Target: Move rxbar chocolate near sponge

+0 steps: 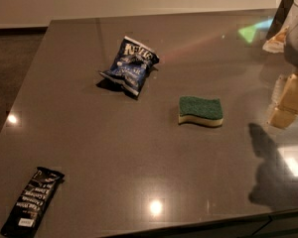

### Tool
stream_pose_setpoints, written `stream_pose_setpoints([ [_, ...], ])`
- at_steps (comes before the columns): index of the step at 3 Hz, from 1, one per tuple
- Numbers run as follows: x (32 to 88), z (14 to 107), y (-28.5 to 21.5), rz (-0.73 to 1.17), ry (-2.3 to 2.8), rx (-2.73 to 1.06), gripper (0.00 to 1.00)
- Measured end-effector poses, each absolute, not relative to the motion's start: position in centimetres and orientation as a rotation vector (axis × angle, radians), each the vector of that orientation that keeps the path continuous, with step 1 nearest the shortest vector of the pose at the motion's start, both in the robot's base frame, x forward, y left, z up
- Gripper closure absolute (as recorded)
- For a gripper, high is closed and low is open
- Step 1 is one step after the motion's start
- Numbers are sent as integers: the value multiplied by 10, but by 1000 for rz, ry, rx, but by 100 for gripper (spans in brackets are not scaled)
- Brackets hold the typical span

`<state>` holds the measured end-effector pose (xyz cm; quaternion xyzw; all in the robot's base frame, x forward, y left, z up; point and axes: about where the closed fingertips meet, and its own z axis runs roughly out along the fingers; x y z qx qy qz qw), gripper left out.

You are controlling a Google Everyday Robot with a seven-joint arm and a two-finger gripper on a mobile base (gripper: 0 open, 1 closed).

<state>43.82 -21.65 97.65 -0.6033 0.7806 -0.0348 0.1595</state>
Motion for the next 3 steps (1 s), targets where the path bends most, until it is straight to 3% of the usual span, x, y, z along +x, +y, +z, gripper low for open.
stream_pose_setpoints([
  [1,439,978,-214,-96,2223,-1728,0],
  [3,462,979,-128,-28,1956,-1941,0],
])
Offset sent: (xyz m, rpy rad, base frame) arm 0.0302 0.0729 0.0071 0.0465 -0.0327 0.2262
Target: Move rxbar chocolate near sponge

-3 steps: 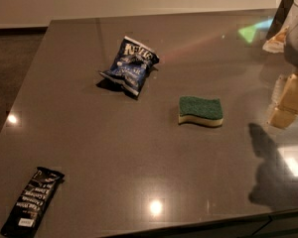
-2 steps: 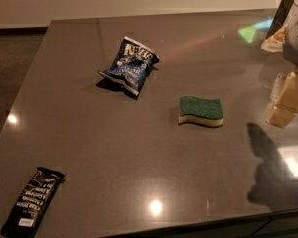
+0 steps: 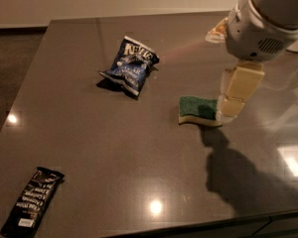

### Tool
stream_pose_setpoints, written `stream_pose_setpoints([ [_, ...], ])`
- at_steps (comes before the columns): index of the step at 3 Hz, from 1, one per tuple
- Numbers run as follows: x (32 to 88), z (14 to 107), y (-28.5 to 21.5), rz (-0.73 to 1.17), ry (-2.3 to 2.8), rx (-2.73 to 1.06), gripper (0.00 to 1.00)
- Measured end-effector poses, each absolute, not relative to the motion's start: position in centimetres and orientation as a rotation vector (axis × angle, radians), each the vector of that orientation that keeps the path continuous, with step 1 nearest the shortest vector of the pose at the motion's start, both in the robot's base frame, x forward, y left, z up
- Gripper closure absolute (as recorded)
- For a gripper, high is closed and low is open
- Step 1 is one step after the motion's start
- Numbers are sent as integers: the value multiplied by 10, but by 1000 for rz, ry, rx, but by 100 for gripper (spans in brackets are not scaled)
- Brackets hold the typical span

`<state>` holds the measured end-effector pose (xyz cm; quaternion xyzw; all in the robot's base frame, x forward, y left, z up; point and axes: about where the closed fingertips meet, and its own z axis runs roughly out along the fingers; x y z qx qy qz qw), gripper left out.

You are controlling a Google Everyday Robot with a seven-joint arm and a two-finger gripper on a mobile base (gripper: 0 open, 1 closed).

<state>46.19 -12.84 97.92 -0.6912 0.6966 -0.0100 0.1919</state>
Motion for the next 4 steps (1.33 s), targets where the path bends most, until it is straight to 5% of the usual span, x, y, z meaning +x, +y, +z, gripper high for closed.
stream_pose_setpoints([
  [4,400,912,68,124,1327,-2545,0],
])
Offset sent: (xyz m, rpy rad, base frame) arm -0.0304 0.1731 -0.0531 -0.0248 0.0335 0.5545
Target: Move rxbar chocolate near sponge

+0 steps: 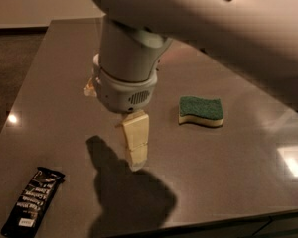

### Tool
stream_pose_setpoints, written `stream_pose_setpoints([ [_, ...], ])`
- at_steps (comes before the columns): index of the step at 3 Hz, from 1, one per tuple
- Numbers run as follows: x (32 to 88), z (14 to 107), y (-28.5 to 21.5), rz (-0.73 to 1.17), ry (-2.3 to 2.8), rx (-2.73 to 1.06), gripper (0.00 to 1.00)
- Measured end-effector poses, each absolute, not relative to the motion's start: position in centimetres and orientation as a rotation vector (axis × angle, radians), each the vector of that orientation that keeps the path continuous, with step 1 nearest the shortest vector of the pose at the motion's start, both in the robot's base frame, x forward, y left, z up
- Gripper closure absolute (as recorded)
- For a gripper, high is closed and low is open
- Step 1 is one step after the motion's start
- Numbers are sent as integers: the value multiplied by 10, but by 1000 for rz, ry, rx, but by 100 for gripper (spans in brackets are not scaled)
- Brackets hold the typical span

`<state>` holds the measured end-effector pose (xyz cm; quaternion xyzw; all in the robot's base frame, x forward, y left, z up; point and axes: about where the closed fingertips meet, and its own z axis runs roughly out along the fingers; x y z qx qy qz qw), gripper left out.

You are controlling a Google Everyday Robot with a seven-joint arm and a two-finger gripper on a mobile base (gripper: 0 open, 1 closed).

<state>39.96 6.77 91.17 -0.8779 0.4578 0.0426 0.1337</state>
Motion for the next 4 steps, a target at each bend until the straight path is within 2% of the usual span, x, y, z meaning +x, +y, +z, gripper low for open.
stream_pose_setpoints([
  [2,345,883,140,205,1167,-2712,0],
  [4,329,858,188,257,1105,-2769,0],
])
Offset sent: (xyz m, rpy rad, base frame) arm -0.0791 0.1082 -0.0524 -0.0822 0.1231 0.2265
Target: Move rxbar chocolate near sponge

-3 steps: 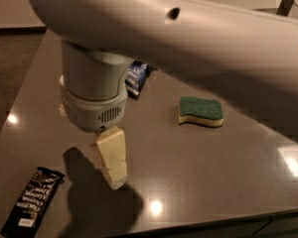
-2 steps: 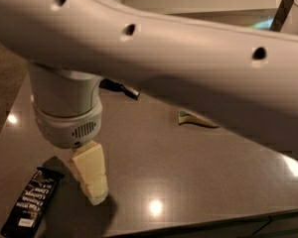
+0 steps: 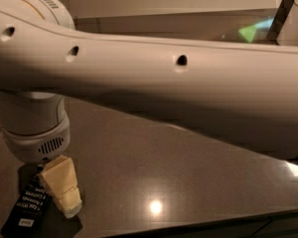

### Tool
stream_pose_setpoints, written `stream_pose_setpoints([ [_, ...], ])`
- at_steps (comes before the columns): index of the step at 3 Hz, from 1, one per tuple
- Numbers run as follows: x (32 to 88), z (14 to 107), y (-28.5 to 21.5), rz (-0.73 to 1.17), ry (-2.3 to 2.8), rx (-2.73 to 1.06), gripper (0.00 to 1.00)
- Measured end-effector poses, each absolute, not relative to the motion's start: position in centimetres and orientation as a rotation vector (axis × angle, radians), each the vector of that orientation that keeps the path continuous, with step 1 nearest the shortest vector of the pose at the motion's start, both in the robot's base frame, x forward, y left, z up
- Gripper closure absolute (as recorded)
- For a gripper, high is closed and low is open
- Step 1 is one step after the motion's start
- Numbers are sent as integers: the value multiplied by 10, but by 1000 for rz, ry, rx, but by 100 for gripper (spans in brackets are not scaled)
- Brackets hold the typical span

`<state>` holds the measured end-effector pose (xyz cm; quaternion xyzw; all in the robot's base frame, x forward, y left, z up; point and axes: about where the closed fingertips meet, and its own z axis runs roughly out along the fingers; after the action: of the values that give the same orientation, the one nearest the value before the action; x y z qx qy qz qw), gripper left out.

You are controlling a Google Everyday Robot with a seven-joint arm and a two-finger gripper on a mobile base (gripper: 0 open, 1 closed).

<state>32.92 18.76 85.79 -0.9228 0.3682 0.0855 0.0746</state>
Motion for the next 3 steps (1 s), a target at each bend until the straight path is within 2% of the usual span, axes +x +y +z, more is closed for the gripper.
stream_pose_setpoints([
  [2,329,835,202,279,1098,-2802,0],
  [3,332,832,201,278,1105,-2800,18],
])
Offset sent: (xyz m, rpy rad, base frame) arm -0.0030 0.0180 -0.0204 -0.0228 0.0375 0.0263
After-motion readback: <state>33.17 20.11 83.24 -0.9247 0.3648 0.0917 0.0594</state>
